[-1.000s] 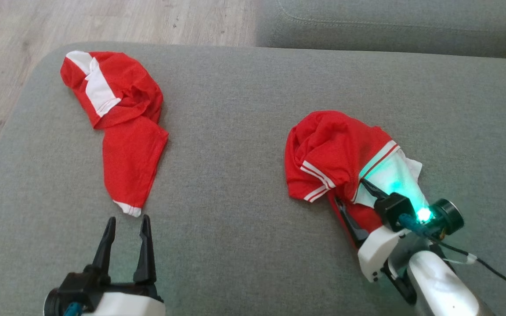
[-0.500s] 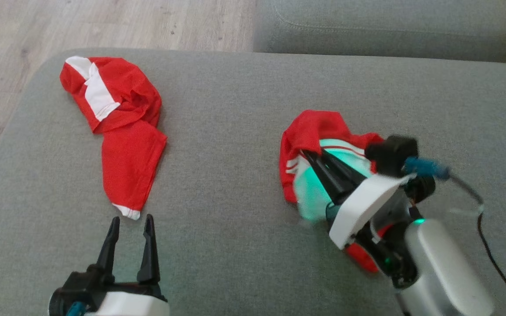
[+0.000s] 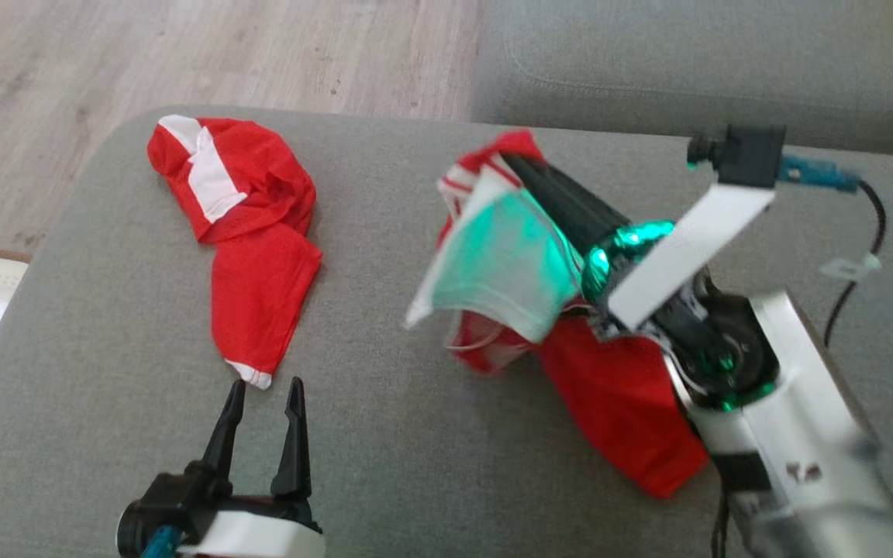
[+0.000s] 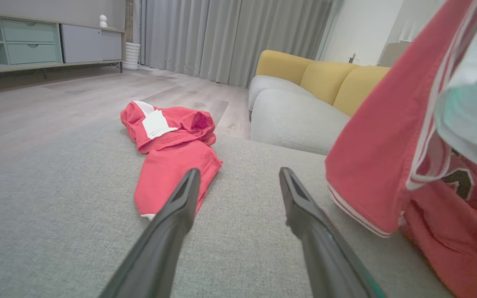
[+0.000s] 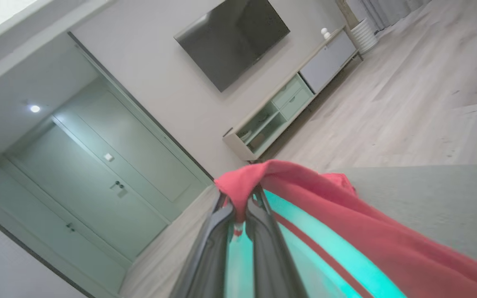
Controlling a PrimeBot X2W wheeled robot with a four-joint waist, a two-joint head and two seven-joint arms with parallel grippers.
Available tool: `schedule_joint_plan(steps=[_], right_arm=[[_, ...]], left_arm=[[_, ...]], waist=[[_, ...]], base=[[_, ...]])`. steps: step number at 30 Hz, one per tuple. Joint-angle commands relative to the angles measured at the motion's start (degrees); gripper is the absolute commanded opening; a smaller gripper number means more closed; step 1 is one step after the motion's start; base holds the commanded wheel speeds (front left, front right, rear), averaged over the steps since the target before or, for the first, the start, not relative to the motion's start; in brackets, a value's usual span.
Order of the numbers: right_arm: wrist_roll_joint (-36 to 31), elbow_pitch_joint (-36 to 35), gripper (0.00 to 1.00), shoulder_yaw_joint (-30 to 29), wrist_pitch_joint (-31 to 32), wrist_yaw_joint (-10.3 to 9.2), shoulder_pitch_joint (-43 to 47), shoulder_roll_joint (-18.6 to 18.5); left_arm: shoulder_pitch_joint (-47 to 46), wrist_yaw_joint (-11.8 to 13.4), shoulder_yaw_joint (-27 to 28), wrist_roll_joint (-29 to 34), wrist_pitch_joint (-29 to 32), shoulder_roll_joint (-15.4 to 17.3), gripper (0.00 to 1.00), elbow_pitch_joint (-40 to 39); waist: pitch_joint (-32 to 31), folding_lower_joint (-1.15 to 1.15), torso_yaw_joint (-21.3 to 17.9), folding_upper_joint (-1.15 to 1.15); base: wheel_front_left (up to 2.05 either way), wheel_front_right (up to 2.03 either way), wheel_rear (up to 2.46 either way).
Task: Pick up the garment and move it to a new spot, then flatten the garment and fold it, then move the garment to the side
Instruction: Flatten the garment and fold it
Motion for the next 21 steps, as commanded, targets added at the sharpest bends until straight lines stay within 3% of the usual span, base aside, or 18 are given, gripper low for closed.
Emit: schedule_joint_plan(steps=[1, 10, 21], right_arm=[[2.07, -1.21, 0.0, 1.12, -1.56, -0.04, -4.57, 1.06], [12.71, 14.0, 0.0, 6.17, -11.76, -0.04, -19.66, 1.07], [4.68, 50.23, 0.0, 0.68, -19.3, -0.04, -25.63, 1.07]], left_arm=[[-1.74, 0.45, 1.28, -0.45, -0.53, -0.06, 1.0, -1.64], [-0.87, 1.29, 0.34, -1.4, -0.53, -0.06, 1.0, -1.92], [-1.18, 1.23, 0.71, -1.36, -0.53, -0.06, 1.0, -2.52]], waist=[[-0.52, 0.0, 0.18, 0.0], [-1.78, 0.0, -0.53, 0.0], [0.82, 0.0, -3.99, 0.0]], base=[[0.0, 0.0, 0.0], [0.0, 0.0, 0.0], [0.0, 0.0, 0.0]])
